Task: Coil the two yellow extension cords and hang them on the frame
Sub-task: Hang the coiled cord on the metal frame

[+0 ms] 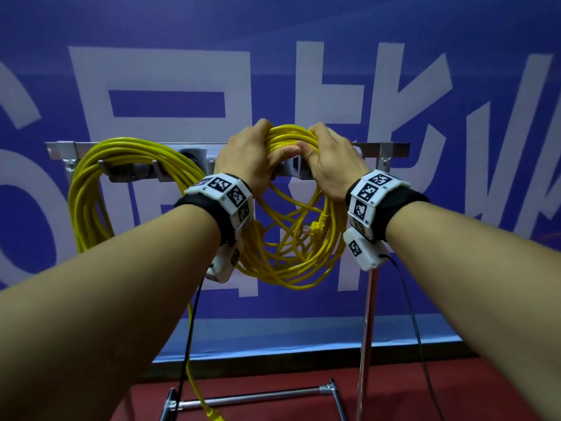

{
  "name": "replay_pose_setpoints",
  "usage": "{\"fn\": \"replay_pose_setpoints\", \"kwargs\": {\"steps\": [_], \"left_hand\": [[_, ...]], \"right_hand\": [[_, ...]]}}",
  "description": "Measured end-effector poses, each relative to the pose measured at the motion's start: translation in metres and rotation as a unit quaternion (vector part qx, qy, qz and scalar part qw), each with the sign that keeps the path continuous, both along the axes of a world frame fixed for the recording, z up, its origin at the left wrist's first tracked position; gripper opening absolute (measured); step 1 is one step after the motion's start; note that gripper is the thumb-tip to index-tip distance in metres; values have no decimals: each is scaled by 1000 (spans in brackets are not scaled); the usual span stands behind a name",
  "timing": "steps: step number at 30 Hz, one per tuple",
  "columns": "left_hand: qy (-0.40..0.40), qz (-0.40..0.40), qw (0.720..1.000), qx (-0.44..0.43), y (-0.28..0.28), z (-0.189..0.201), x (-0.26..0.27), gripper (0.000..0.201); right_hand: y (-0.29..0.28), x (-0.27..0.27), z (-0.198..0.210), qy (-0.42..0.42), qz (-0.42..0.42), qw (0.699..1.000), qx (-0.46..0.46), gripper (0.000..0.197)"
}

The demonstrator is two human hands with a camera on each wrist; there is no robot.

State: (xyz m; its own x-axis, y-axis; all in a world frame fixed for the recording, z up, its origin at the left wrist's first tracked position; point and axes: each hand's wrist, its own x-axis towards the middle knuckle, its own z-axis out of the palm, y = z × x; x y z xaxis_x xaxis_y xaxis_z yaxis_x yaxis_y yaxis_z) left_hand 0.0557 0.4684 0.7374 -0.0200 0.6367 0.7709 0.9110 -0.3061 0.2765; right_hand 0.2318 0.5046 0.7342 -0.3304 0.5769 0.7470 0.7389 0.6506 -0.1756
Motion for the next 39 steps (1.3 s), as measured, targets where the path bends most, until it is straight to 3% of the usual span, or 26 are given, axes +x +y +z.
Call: {"fn": "replay_pose_setpoints", "kwargs": {"steps": [7,12,19,25,28,34,39], "left_hand": [[43,56,997,26,1,-4,1,62],[49,78,996,2,8,-3,0,53],[-2,28,999,37,16,-15,0,46],[19,52,995,79,10,-28,4,43],[19,58,993,98,8,-35,5,42],[-17,32,995,91,5,-39,6,48],[-81,7,992,97,-4,-41,11,37]], "right_hand": [[2,-4,6,-24,-45,997,55,51],[11,-11,8,-51,-17,997,57,43],[15,-9,-10,3,24,999,27,46],[15,-14,-30,79,35,992,91,59],[11,-18,-35,107,33,989,96,56],[5,-9,-40,183,109,977,26,45],[3,1,-48,216,105,970,36,42]]}}
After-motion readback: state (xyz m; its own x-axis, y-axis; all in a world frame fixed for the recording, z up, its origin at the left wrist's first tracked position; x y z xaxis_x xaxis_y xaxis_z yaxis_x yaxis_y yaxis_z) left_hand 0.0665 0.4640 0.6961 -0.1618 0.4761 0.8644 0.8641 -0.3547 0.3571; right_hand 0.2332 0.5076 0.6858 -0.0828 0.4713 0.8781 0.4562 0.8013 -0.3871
